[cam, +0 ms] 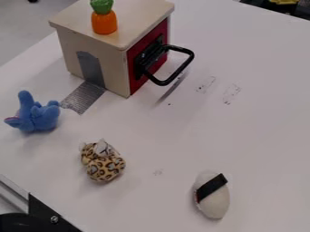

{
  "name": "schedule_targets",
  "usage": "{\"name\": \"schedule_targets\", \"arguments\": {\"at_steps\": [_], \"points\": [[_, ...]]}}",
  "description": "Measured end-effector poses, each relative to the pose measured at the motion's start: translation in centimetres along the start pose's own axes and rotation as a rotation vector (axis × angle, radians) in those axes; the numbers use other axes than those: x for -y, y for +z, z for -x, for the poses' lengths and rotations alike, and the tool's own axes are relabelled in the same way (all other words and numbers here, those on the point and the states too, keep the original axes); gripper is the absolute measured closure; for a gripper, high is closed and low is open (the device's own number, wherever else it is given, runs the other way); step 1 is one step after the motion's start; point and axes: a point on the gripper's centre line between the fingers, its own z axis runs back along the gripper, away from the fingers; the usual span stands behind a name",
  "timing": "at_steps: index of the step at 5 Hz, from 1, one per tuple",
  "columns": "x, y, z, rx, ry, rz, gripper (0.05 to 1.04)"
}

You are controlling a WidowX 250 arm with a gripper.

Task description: Picked up the black-and-white thing from the table

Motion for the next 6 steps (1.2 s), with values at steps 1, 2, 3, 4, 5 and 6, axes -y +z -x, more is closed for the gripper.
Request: {"name": "schedule_targets", "arguments": {"at_steps": [1,2,3,4,5,6], "points": [[0.1,-1.3,0.3,-0.037,0.003,0.021,0.086],[4.0,-2.6,0.8,-0.066,-0.078,0.03,0.086],[9.7,-2.2,1.2,-0.04,-0.215,0.014,0.086],[14.4,-3.2,2.2,-0.051,-0.314,-0.002,0.086],[19.4,-5.8,3.6,-0.085,-0.441,0.005,0.086],[22.1,-9.9,4.7,-0.144,-0.497,0.005,0.086]]}}
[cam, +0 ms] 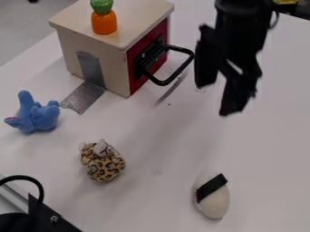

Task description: Picked up the black-and-white thing from the table

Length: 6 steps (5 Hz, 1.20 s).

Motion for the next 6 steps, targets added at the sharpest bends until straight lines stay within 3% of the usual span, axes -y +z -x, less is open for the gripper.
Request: {"name": "schedule_targets", "arguments": {"at_steps": [1,2,3,4,6], "points": [[1.9,-3.3,0.0,-0.029,-0.031,0.02,0.086],[2.9,-5.1,0.5,-0.039,-0.046,0.036,0.086],[3.4,-6.2,1.3,-0.048,-0.091,0.017,0.086],[4.8,-6.5,1.5,-0.063,-0.191,-0.016,0.086],[5.8,-5.9,1.8,-0.038,-0.254,-0.001,0.086]]}}
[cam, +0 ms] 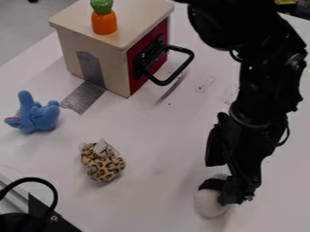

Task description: Picked up the black-and-white thing from the table

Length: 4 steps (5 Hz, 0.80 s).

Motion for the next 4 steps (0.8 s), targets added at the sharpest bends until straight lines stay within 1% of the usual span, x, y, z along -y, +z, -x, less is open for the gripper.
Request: {"name": "schedule_targets", "arguments": {"at_steps": [1,2,3,4], "points": [[-0.4,-2.0,0.5,-0.056,-0.01,0.018,0.086],[-1.1,-3.1,0.6,-0.073,-0.009,0.017,0.086],[-1.4,-3.3,0.4,-0.063,0.0,0.029,0.119],[-2.2,-3.3,0.6,-0.047,0.0,0.04,0.375]]}}
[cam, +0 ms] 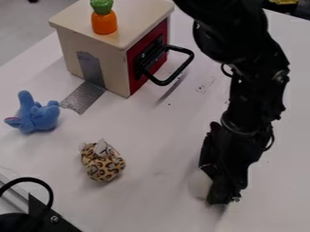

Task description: Picked up the black-and-white thing from the table

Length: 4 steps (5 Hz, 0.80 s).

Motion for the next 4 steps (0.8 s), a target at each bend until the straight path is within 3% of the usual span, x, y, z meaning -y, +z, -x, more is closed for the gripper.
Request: {"name": "schedule_targets", "arguments": {"at_steps": [1,2,3,4], "points": [[-0.5,0.5,0.7,-0.007,0.001,-0.006,0.515],[-2.4,4.8,1.5,0.053,0.046,-0.033,0.523],[-7.7,9.6,3.3,0.132,0.199,-0.029,0.524],[-12.4,14.8,6.2,0.179,0.357,-0.016,0.524]]}}
